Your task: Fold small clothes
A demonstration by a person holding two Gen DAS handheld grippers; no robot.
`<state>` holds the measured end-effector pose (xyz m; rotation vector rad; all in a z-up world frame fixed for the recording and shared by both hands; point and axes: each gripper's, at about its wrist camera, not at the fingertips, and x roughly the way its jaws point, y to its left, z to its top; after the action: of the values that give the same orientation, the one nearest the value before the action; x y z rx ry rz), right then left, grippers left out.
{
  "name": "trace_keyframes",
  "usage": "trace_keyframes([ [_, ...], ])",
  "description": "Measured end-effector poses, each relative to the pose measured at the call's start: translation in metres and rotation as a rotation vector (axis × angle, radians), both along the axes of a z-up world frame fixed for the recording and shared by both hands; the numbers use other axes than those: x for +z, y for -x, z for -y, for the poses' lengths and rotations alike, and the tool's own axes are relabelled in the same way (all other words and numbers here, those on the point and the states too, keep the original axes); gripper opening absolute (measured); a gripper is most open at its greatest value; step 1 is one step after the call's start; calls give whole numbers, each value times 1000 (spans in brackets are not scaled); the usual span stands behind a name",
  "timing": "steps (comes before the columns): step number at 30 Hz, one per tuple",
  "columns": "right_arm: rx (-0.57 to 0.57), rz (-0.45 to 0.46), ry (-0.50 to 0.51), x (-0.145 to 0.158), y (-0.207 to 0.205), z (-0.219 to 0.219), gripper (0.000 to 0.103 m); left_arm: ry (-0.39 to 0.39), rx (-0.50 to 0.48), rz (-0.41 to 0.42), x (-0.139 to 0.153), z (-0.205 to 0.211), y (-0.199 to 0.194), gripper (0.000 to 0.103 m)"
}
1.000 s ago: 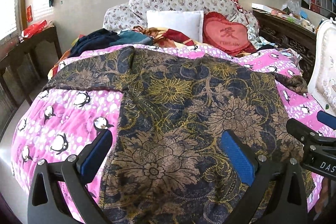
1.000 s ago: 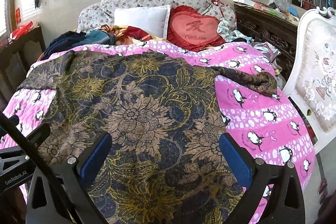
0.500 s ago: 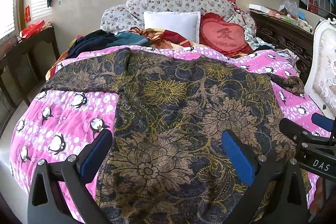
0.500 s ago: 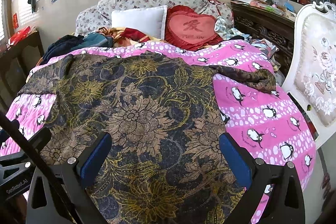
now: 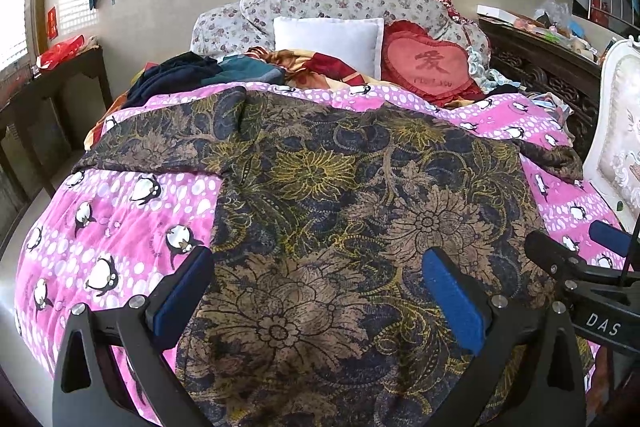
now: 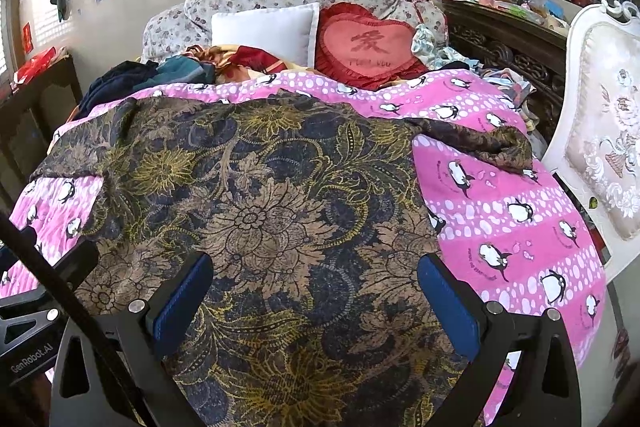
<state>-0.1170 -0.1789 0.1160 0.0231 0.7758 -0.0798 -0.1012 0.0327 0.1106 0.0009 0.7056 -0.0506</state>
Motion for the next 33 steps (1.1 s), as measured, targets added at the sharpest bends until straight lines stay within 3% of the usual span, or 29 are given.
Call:
trace_keyframes([
  [33,-9,-48,-14,-17,-26,-9,103,7,27,-44,-23,-5,-24,103],
])
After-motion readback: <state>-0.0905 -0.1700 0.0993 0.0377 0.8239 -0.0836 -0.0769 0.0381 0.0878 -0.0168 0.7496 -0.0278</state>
